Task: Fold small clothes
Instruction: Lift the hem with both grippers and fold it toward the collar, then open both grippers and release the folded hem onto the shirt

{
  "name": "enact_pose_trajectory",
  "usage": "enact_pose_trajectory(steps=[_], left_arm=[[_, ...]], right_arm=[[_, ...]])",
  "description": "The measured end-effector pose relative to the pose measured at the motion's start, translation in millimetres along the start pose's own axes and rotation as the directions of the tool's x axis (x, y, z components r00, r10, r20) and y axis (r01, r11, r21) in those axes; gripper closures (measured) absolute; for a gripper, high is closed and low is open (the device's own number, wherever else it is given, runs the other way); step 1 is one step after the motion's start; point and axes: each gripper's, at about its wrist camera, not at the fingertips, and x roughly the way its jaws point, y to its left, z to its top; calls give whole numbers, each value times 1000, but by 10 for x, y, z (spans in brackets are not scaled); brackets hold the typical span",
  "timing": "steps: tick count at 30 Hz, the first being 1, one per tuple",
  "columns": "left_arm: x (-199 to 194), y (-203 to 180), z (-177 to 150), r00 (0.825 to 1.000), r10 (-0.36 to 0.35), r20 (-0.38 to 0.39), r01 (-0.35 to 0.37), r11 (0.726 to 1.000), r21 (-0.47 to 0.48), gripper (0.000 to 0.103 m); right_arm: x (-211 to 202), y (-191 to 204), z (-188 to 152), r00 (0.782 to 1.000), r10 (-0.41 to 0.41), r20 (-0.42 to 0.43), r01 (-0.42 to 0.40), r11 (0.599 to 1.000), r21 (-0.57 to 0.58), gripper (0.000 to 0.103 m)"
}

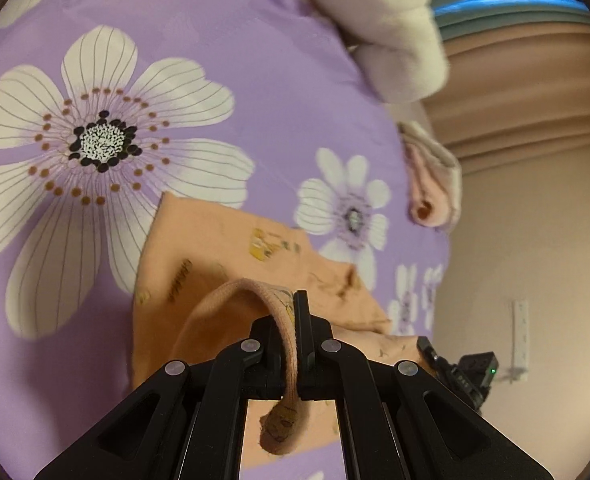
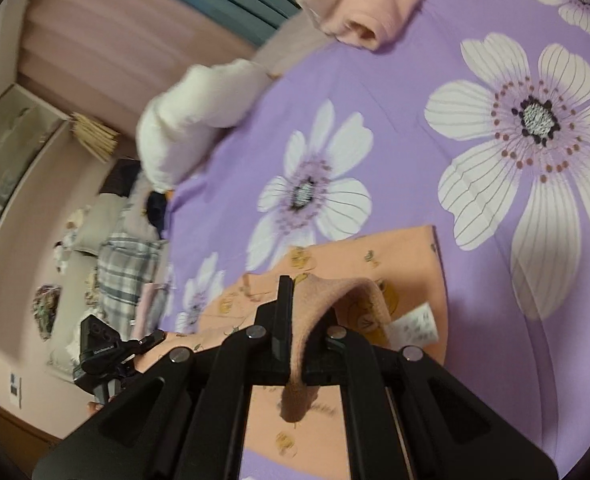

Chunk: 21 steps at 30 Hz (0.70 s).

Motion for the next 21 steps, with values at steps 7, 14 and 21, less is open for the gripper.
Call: enact_pose_trajectory(steps=[7,14,21], left_arm=[[250,253,187,997,13,-70,-21,993,-119,103],[329,286,236,987,-40,-156,14,986,-164,98],[387,463,360,976,-188,-106,140,924,-357,92]], right_arm=[[340,-267,165,994,-40,-99,50,994,101,96],[377,-406,215,985,-6,-173,43,977,211,68],[450,-605,305,976,92,-198,-3,913,409,65]])
